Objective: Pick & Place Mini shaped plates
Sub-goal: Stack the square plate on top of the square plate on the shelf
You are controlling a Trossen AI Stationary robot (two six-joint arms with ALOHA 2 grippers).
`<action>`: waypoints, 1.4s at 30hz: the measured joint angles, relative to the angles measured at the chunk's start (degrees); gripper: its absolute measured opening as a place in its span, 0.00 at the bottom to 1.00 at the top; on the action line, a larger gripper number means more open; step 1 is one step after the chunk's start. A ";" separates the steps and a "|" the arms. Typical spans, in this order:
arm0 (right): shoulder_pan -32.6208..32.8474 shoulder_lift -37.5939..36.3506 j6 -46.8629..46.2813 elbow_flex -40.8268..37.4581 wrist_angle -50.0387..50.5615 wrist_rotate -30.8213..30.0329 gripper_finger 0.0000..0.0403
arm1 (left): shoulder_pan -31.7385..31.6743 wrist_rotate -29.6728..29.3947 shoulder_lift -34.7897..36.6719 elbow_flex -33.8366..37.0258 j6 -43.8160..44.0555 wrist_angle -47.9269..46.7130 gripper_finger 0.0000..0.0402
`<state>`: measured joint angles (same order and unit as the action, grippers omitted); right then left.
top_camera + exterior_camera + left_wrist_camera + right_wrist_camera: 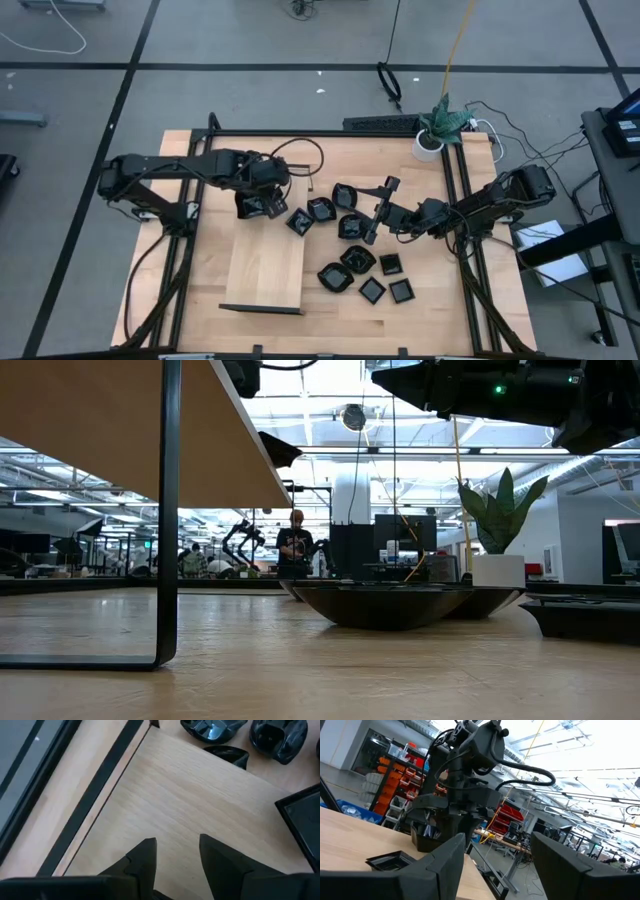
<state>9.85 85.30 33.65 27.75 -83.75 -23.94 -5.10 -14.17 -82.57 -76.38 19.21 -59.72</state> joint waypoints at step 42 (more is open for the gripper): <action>-6.82 14.49 -20.87 26.06 47.97 40.30 0.53 | 8.35 -8.35 17.35 -2.18 -8.78 16.55 0.38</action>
<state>3.03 99.79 12.78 53.81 -35.78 16.36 3.25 -22.52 -65.22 -78.56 10.43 -43.18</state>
